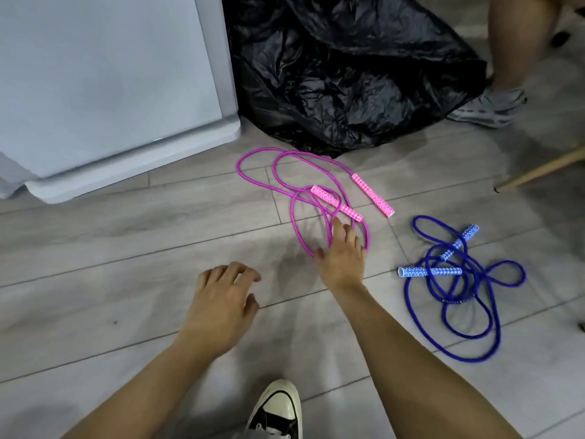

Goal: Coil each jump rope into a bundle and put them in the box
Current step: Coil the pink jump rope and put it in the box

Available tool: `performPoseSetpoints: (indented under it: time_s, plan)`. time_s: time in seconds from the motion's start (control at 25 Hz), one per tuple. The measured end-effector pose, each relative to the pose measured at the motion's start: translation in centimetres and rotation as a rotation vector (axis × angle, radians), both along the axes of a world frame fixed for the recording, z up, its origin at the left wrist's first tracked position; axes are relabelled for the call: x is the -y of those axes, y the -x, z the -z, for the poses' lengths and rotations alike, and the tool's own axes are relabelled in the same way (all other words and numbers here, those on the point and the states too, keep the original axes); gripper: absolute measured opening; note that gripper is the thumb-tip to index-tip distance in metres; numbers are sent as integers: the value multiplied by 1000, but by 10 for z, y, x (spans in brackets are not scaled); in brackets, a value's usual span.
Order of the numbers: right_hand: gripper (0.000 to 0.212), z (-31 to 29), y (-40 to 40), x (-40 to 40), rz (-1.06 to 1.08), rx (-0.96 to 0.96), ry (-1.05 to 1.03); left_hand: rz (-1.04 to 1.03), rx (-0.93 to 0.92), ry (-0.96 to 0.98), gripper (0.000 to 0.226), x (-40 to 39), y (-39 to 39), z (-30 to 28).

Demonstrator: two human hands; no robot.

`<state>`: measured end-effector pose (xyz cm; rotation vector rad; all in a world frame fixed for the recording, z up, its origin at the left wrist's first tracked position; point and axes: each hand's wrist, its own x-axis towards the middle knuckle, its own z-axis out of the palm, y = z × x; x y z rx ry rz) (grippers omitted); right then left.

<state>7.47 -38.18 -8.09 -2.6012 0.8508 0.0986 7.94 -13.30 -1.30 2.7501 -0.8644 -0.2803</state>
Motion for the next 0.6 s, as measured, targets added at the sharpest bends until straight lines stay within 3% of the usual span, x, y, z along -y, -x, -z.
performPoseSetpoints:
  time_s: [0.12,0.24,0.4,0.6]
  plan:
    - [77,27,-23,20,-27,-222,-186,-26,-32,-44,32,-13,-5,12]
    - [72,58,-8,-3,-163,-379,-79,-44,-73,-98,30,-23,-4,15]
    - [71,79,34,-53,-277,-182,-43,-53,-93,-133,30,-31,2,18]
    - [68,75,83,-133,-580,-120,-96,-85,-150,-206,34,-44,18,27]
